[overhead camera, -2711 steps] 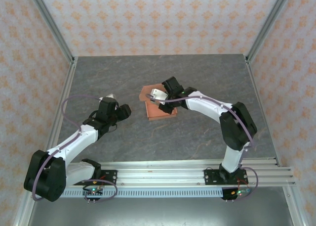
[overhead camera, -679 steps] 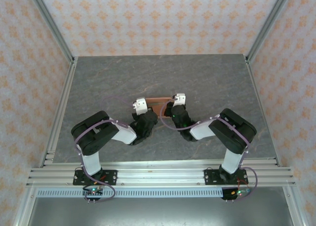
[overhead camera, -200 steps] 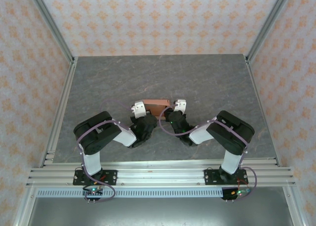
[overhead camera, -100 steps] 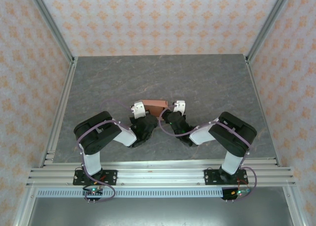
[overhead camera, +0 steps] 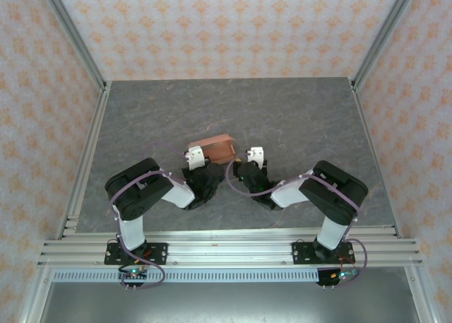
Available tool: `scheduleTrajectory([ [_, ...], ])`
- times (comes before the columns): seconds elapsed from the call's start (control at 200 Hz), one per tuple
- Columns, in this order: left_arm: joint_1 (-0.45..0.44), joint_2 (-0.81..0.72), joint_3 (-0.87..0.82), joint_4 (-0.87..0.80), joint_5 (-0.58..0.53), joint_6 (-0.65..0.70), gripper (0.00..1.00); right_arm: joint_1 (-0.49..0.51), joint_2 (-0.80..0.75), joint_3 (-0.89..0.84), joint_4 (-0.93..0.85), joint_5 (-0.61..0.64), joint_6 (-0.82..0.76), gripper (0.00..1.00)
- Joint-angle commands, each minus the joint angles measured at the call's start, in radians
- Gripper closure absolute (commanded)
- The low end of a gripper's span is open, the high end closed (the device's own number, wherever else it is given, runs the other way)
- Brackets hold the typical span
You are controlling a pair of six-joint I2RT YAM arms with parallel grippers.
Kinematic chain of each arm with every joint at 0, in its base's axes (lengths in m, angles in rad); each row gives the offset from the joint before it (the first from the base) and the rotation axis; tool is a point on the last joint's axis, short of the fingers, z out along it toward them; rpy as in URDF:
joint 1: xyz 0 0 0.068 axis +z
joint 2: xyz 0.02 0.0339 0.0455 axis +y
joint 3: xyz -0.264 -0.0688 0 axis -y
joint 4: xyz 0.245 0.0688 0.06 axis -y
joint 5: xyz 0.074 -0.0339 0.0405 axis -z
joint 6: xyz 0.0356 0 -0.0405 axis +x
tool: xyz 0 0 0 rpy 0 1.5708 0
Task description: Fold the paper box
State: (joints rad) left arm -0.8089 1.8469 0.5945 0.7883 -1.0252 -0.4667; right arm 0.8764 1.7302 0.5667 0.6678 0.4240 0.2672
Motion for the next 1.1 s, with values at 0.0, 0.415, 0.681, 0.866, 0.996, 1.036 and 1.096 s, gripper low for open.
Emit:
scheduleTrajectory([
  [0.0, 0.008, 0.032, -0.018, -0.105, -0.036, -0.005, 0.98, 0.006, -0.034, 0.009, -0.050, 0.021, -0.024, 0.30],
  [0.415, 0.008, 0.030, -0.016, -0.095, -0.032, 0.026, 0.98, -0.019, -0.276, 0.065, -0.250, -0.051, -0.149, 0.31],
  [0.681, 0.005, 0.029, -0.014, -0.083, -0.029, 0.045, 0.98, -0.190, -0.311, 0.362, -0.625, -0.409, -0.051, 0.25],
  [0.866, 0.005, 0.031, -0.006, -0.083, -0.024, 0.054, 0.98, -0.239, -0.178, 0.585, -0.794, -0.556, 0.025, 0.24],
  [0.996, 0.004, 0.035, 0.002, -0.085, -0.024, 0.059, 0.98, -0.239, -0.059, 0.737, -0.907, -0.625, 0.049, 0.24],
  [1.036, 0.003, 0.035, 0.002, -0.086, -0.024, 0.060, 0.98, -0.238, -0.032, 0.770, -0.930, -0.643, 0.054, 0.24],
  [1.096, 0.003, 0.035, 0.002, -0.087, -0.026, 0.061, 0.98, -0.238, 0.002, 0.803, -0.954, -0.659, 0.060, 0.24],
])
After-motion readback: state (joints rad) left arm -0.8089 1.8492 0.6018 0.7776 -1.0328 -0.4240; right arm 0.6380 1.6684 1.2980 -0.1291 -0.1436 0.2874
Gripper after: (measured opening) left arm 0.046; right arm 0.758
